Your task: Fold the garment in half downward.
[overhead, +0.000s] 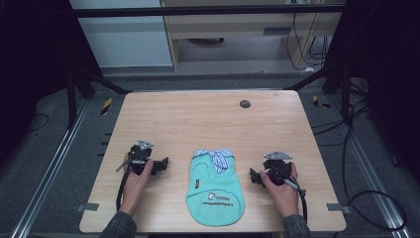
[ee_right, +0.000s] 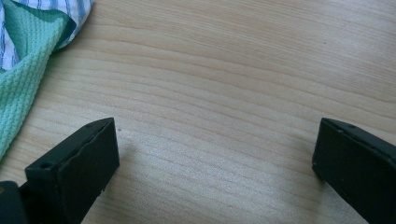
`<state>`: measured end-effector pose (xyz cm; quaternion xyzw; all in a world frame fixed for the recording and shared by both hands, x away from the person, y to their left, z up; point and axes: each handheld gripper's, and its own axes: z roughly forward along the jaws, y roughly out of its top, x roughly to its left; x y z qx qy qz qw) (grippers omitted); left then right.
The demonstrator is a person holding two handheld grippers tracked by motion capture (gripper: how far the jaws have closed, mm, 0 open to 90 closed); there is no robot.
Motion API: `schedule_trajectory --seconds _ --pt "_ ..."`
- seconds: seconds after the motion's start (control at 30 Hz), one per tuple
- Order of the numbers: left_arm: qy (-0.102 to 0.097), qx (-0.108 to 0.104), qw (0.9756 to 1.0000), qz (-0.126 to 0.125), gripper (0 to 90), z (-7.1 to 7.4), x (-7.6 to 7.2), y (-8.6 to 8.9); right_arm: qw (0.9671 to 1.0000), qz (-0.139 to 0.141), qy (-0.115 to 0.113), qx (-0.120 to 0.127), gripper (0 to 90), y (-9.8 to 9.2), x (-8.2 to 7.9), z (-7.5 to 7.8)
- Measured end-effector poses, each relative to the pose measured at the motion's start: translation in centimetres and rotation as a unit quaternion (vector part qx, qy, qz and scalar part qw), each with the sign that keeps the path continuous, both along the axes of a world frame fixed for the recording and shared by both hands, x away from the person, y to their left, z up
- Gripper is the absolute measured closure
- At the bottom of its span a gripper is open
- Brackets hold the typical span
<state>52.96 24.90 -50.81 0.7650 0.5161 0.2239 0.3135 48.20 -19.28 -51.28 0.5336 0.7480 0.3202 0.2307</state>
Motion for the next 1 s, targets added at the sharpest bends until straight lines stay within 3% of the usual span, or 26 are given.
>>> schedule_trajectory --seconds 0.37,0.43,0.47,0.5,0.53,0.57,0.6,0.63,0.67,0.7,0.8,0.83,0.87,0.93,1.0 --pt "0.007 0.003 0.9994 -0.034 3.0 0.2 -0.9 -0.5 1.0 0.0 0.0 0.003 1.9 0.0 0.0 0.0" --pt "0.004 -0.006 0.9993 -0.037 3.4 0.4 -1.1 -0.5 1.0 0.005 -0.001 0.003 3.5 0.0 -0.1 0.1" --pt "0.0 -0.017 0.9986 -0.05 4.1 0.7 -1.3 -0.7 0.9999 0.009 -0.006 0.003 12.2 0.0 -0.2 0.1" --pt "0.0 -0.017 0.9986 -0.05 4.3 0.7 -1.3 -0.7 0.9999 0.009 -0.006 0.003 12.2 0.0 -0.2 0.1" --pt "-0.004 -0.023 0.9975 -0.067 4.1 1.3 -1.3 -1.3 0.9997 0.022 -0.008 0.009 16.5 0.2 -0.3 0.7" --pt "-0.004 -0.023 0.9975 -0.067 4.6 1.3 -1.3 -1.3 0.9996 0.026 -0.007 0.005 20.3 0.3 -0.2 1.0" --pt "-0.011 -0.027 0.9956 -0.09 6.5 2.1 -1.3 -1.9 0.9992 0.04 -0.004 0.003 25.7 0.6 -0.1 1.4" --pt "-0.011 -0.027 0.9956 -0.09 9.0 2.1 -1.3 -1.9 0.9992 0.04 -0.004 0.003 25.7 0.6 -0.1 1.4" --pt "-0.017 -0.034 0.9946 -0.097 9.0 2.8 -1.1 -2.5 0.9987 0.05 -0.005 -0.004 26.1 0.7 0.0 1.6" --pt "-0.018 -0.04 0.9939 -0.101 9.8 3.1 -0.9 -2.8 0.9974 0.071 -0.003 -0.011 33.4 1.2 0.5 2.3" --pt "-0.012 -0.059 0.9904 -0.124 12.6 4.6 0.5 -4.4 0.9954 0.096 0.007 -0.005 40.1 1.7 1.5 3.2" --pt "-0.012 -0.059 0.9904 -0.124 14.4 4.6 0.5 -4.4 0.9954 0.096 0.007 -0.005 40.1 1.7 1.5 3.2" --pt "-0.018 -0.056 0.9895 -0.132 18.8 5.3 1.2 -5.1 0.993 0.118 0.011 0.003 45.1 2.3 2.3 3.8" --pt "-0.017 -0.055 0.9885 -0.14 19.5 5.6 1.6 -5.6 0.9922 0.124 0.012 0.004 47.0 2.6 2.5 4.0" --pt "-0.008 -0.042 0.9872 -0.154 25.0 6.1 2.6 -6.8 0.9883 0.152 0.014 -0.007 57.6 3.8 3.7 4.5"
